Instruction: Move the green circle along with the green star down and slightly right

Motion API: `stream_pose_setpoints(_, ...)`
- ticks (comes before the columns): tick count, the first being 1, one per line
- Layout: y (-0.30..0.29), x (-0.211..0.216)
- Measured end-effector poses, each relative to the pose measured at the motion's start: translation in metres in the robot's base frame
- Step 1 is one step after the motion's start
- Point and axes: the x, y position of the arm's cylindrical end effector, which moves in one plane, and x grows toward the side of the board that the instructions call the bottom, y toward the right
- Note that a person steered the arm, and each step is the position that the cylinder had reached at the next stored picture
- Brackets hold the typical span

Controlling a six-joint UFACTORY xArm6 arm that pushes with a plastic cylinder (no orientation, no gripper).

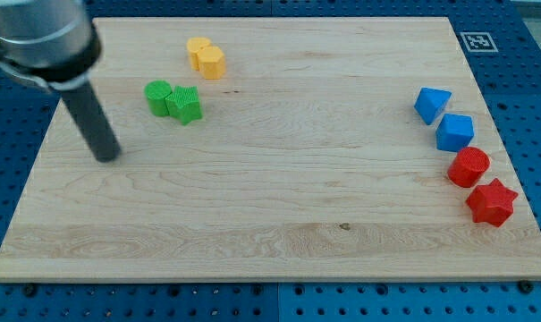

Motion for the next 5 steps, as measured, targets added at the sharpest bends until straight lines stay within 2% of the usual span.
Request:
stream_pose_setpoints(1,-0.028,-0.046)
stream_pose_setpoints(2,-0.019,-0.085)
stream_pose_setpoints(3,0.024,-0.098)
stream_pose_setpoints(5,0.066,-0.072)
